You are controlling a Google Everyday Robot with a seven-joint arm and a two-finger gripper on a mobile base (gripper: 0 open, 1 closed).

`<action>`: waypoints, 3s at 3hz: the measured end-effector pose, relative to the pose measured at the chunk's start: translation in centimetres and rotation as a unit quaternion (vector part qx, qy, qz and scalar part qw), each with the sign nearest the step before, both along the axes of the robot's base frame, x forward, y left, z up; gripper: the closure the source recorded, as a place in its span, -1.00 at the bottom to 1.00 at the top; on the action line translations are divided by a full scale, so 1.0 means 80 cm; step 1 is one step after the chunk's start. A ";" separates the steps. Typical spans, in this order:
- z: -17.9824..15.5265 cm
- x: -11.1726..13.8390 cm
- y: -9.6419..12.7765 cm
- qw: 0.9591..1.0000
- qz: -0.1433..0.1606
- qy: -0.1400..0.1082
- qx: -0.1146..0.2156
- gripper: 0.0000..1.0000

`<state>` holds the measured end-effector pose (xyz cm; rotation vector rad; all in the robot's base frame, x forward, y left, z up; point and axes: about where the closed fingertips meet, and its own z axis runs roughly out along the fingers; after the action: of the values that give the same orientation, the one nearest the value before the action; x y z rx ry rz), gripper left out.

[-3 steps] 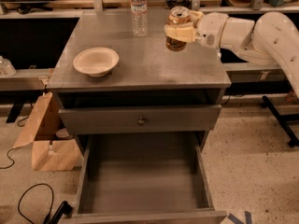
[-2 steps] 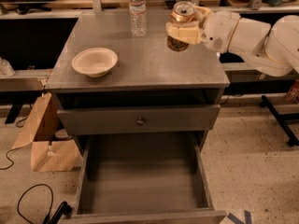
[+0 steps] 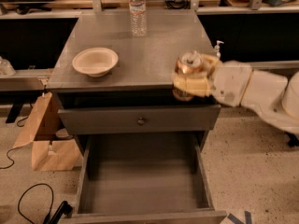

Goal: Place orange can into middle drawer

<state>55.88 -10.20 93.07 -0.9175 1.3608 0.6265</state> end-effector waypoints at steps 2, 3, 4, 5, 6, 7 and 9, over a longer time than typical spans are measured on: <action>-0.178 -0.079 0.043 0.995 0.051 0.084 -0.033 1.00; -0.181 -0.078 0.045 0.995 0.052 0.084 -0.032 1.00; -0.232 -0.054 0.073 0.993 0.073 0.091 -0.016 1.00; -0.366 -0.034 0.153 0.985 0.133 0.109 -0.004 1.00; -0.449 -0.034 0.199 0.979 0.165 0.116 0.003 1.00; -0.516 -0.045 0.228 0.973 0.188 0.131 0.001 1.00; -0.612 -0.048 0.253 0.972 0.180 0.150 0.007 0.94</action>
Offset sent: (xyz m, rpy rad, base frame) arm -0.0390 0.0130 -0.1054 -0.0496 0.1096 0.0483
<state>52.05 10.03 44.12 -1.1010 1.4630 1.0859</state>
